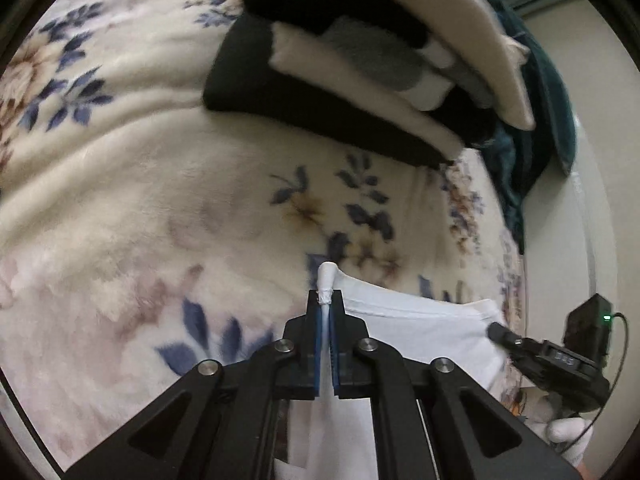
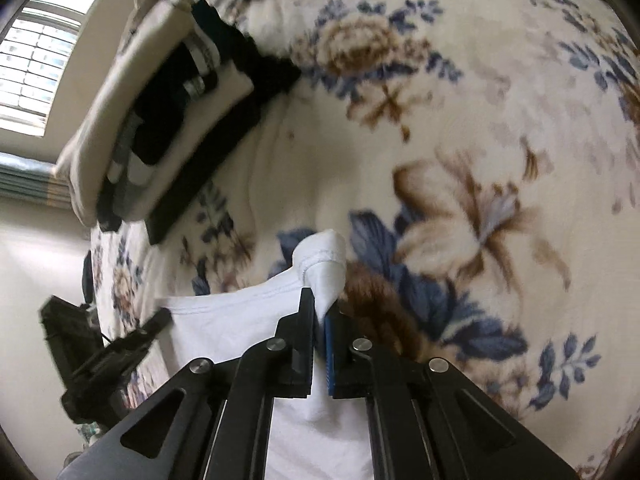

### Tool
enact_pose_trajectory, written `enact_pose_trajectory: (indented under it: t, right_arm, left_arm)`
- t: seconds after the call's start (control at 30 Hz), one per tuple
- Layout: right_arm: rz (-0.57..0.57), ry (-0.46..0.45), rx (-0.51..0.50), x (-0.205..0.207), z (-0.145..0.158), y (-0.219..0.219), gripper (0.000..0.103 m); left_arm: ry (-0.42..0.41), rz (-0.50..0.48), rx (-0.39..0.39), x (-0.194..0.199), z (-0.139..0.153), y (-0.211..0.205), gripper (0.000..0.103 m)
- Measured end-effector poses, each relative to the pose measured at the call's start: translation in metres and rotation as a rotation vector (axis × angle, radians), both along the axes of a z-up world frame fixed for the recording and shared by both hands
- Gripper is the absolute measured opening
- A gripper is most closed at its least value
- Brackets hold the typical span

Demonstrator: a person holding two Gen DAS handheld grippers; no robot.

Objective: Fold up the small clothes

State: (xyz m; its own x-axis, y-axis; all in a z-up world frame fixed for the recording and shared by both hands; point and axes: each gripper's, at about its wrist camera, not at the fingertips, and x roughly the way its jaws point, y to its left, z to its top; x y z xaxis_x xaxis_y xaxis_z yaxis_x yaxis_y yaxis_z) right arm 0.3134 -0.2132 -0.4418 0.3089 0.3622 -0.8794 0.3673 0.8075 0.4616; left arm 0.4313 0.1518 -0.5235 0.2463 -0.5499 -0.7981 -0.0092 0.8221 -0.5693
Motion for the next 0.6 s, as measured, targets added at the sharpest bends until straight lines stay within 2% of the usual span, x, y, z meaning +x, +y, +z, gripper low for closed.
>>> enact_pose_trajectory:
  t: [0.13, 0.2, 0.23, 0.27, 0.3, 0.33, 0.37, 0.4, 0.53, 0.6]
  right_arm:
    - [0.039, 0.014, -0.039, 0.016, -0.014, 0.007, 0.004]
    - [0.077, 0.096, -0.017, 0.025, -0.033, 0.011, 0.004]
    - [0.076, 0.129, -0.001, 0.028, -0.039, 0.009, 0.005]
    - [0.069, 0.158, 0.016, 0.028, -0.042, 0.005, 0.006]
    - [0.064, 0.171, 0.036, 0.027, -0.042, 0.000, 0.009]
    - [0.058, 0.167, 0.050, 0.023, -0.037, -0.006, 0.014]
    - [0.055, 0.161, 0.053, 0.018, -0.033, -0.011, 0.035]
    - [0.053, 0.154, 0.060, 0.009, -0.027, -0.016, 0.052]
    - [0.056, 0.207, 0.110, -0.035, -0.023, -0.030, 0.053]
    - [0.048, 0.252, 0.162, -0.061, -0.030, -0.034, 0.053]
  left_arm:
    - [0.061, 0.015, 0.012, 0.004, -0.018, 0.006, 0.003]
    - [0.108, 0.025, -0.029, 0.003, -0.020, 0.012, 0.006]
    - [0.133, 0.031, -0.059, 0.001, -0.018, 0.016, 0.023]
    - [0.152, 0.037, -0.072, -0.003, -0.015, 0.021, 0.059]
    - [0.151, 0.045, -0.092, -0.012, -0.008, 0.026, 0.076]
    - [0.139, 0.054, -0.112, -0.019, -0.003, 0.030, 0.081]
    - [0.135, 0.062, -0.133, -0.030, 0.003, 0.033, 0.081]
    - [0.142, 0.064, -0.146, -0.040, 0.006, 0.035, 0.081]
    - [0.186, 0.046, -0.175, -0.094, 0.006, 0.032, 0.081]
    - [0.201, 0.042, -0.162, -0.113, 0.002, 0.025, 0.081]
